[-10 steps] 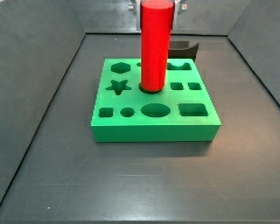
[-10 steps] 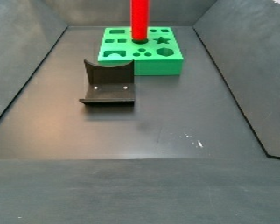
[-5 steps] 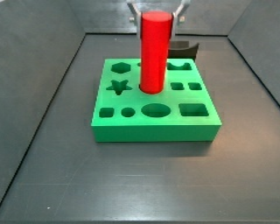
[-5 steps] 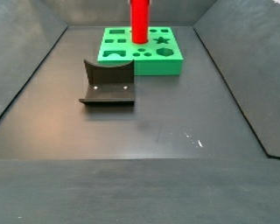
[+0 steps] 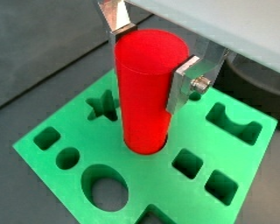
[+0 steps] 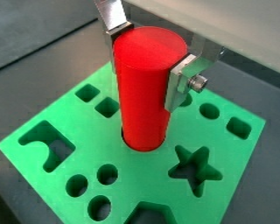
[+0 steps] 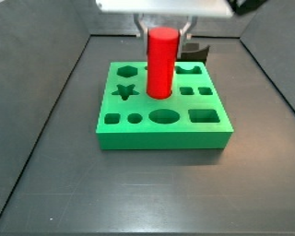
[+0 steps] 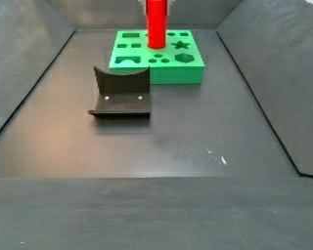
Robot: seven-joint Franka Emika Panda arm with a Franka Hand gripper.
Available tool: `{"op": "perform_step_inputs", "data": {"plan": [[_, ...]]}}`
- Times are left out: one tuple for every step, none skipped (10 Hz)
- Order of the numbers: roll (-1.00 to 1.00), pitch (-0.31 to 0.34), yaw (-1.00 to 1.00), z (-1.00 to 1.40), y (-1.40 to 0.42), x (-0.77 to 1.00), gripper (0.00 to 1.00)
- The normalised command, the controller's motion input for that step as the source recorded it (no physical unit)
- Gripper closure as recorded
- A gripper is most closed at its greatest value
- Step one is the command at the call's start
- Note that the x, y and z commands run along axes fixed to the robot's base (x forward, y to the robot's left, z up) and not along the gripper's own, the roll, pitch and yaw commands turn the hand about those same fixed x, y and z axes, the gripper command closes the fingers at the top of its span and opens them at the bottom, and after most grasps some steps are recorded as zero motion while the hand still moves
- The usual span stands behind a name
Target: Insert the round object.
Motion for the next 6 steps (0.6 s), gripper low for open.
{"op": "perform_step_inputs", "data": {"plan": [[0.24, -0.006, -0.01, -0.3, -0.11, 0.0, 1.0], [0.25, 0.0, 0.0, -0.31, -0.12, 0.03, 1.0], [0.24, 0.0, 0.0, -0.27, -0.09, 0.05, 1.0], [0.15, 0.0, 0.0, -0.25, 0.0, 0.06, 1.0], [0.03, -0.01, 0.0, -0.21, 0.0, 0.01, 1.0], [0.0, 0.0, 0.0, 0.0, 0.0, 0.0, 1.0]]}}
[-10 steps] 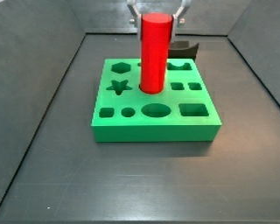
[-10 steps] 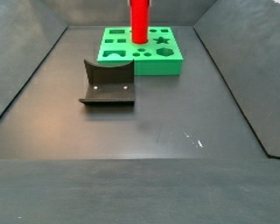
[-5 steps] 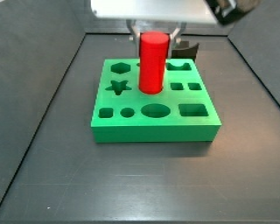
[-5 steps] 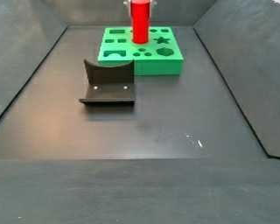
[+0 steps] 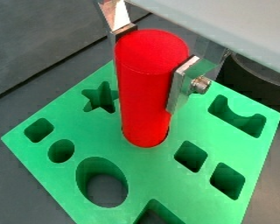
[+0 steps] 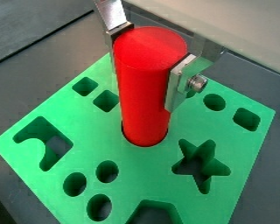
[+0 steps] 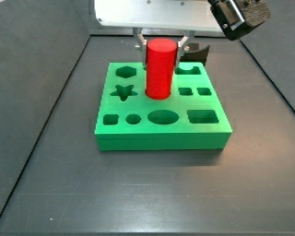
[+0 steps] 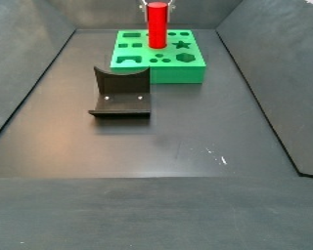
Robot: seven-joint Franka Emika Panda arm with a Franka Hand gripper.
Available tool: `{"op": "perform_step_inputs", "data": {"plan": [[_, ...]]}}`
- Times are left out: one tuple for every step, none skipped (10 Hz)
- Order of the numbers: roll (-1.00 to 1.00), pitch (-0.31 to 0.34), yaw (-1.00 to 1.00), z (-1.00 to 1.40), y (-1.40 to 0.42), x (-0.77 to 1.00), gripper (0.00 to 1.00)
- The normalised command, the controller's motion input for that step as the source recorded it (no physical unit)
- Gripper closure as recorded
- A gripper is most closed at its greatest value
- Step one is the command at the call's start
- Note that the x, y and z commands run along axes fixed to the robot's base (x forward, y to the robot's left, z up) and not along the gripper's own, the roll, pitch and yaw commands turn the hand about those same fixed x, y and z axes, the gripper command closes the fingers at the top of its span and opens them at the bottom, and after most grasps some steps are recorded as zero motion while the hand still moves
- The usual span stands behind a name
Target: Insert the round object.
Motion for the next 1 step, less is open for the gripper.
{"op": "perform_step_inputs", "data": {"plan": [[0.0, 0.006, 0.0, 0.0, 0.0, 0.0, 1.0]]}}
